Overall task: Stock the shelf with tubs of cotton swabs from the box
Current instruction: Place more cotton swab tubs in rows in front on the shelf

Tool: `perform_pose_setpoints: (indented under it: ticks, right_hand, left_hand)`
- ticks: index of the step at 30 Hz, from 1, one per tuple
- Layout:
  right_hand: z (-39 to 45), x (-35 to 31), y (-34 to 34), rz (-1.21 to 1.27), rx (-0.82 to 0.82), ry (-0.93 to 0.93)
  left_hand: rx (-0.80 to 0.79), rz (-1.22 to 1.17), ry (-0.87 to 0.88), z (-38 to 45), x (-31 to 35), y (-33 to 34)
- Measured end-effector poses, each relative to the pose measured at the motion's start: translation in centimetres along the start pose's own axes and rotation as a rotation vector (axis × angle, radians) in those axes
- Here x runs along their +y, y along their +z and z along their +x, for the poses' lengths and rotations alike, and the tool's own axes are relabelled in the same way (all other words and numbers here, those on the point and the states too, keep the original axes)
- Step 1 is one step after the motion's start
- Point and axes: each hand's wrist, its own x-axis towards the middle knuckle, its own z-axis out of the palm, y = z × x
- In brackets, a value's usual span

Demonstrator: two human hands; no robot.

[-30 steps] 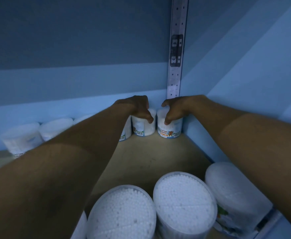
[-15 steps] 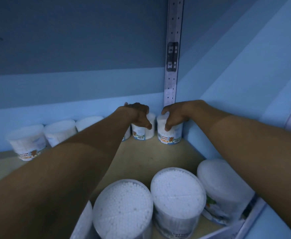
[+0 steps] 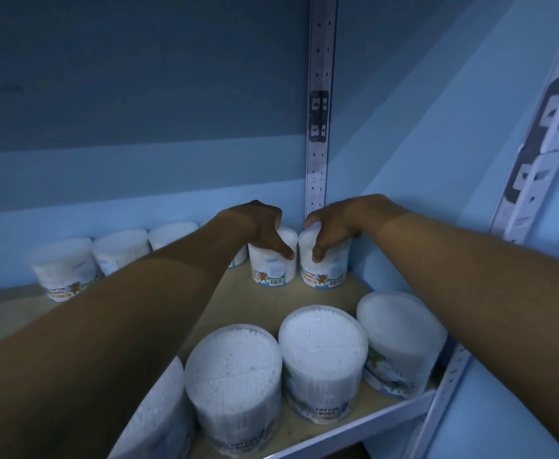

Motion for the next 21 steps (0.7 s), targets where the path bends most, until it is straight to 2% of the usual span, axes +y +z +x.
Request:
perform_pose_setpoints:
  ticks: [21]
  right_hand:
    - [-4.7,-0.5,0.1,-0.001,-0.075,-0.059]
  left_hand:
    - [-0.153,0.019,-0.096,-5.2,2.5,-0.3]
